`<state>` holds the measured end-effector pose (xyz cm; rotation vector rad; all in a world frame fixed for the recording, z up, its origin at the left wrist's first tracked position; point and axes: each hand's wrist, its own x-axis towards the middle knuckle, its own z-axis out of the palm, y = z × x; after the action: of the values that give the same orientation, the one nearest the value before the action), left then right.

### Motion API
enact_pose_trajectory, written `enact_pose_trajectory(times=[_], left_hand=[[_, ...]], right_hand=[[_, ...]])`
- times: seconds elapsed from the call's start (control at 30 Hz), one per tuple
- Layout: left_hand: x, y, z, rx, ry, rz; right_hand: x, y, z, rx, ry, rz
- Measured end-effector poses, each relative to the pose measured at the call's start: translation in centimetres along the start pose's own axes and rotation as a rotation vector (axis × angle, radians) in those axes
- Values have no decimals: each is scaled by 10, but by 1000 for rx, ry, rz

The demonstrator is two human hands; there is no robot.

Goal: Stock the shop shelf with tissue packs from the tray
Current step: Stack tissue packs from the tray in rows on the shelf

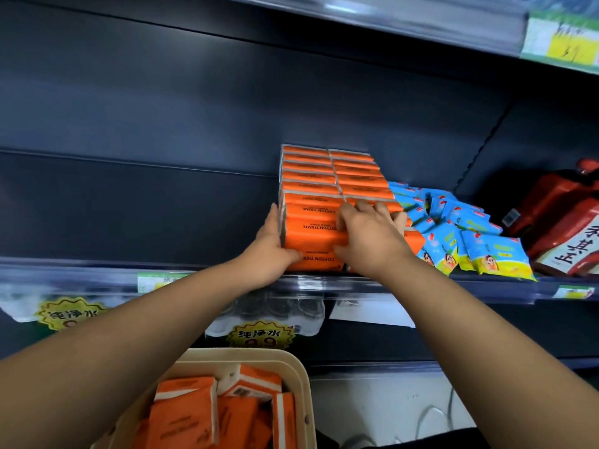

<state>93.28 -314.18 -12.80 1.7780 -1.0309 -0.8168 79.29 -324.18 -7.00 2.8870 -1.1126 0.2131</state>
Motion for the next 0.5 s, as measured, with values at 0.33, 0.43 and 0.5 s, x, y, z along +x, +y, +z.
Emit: enact_pose_trajectory(times=[0.33,0.43,0.5], left_hand=[[-119,-47,-57,-151,302,244],[-147,-84,-50,-74,212,201],[-153,-112,-42,59,87,143]], right_hand=[[-44,-53,19,443,175,-311],[-62,-80,54,476,80,-376],[-77,-97,81,478,-8,-393]])
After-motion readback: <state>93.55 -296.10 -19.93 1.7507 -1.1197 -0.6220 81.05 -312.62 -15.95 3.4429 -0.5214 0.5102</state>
